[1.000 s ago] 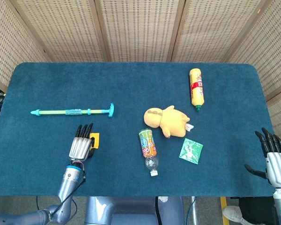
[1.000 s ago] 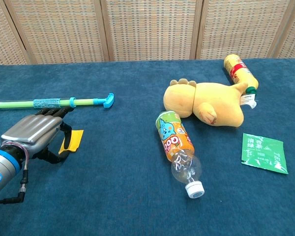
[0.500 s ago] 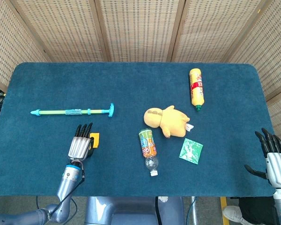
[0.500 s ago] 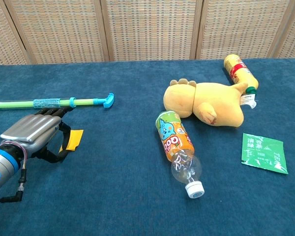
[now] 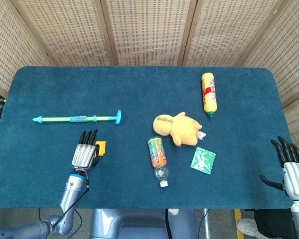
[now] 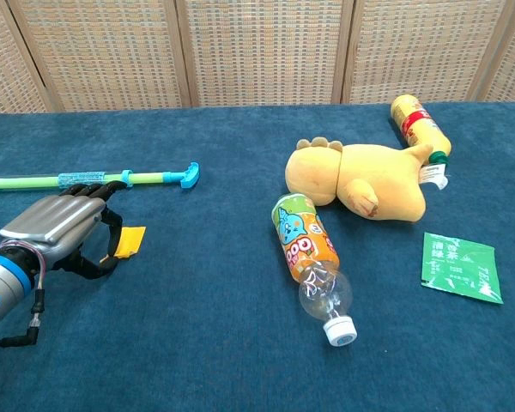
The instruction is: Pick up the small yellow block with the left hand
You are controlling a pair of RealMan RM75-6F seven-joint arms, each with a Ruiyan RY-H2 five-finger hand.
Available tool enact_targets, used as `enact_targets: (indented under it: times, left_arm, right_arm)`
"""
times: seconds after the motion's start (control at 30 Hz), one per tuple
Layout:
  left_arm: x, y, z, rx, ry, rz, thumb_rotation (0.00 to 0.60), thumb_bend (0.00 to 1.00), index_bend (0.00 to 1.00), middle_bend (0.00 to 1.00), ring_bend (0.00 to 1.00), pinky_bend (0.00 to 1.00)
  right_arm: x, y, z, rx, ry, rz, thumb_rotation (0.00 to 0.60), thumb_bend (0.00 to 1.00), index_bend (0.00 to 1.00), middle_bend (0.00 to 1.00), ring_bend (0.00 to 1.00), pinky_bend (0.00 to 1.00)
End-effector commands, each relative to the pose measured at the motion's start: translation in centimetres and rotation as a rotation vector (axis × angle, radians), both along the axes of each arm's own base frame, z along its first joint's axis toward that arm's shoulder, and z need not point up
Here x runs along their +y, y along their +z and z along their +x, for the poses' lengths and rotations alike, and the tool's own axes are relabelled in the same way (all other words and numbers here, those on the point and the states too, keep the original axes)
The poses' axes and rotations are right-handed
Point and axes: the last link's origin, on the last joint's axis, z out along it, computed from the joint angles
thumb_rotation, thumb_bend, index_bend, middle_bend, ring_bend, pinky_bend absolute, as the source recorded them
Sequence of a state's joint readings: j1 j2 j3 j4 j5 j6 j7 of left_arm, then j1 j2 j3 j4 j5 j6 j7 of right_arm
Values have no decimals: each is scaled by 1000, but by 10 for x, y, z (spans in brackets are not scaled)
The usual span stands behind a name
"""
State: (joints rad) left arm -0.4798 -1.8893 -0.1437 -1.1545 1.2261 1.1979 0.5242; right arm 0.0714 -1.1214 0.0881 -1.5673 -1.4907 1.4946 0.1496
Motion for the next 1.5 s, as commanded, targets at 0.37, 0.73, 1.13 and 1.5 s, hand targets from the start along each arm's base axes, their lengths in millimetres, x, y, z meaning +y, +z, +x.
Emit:
enact_targets:
  times: [0.37,0.73,1.13,1.5]
  left_arm:
    - [27,14,4,9,9,40,600,616,584,0,0,0]
    - [47,19,3,24,19,64,600,615,585,0,0,0]
    - [75,31,12,29,17,120,600,613,584,0,0,0]
    - [110,81,28,-14,12,250,600,612,588,0,0,0]
  right_arm:
    - [-1,-1,-1,1,-3,5,600,0,0,0,0,0]
    - [-1,-2,-1,10,-5,10,600,0,0,0,0,0]
    - [-4,-4,-3,15,-16,19,600,0,0,0,0,0]
    - [-4,-5,-3,18,-14,20,600,0,0,0,0,0]
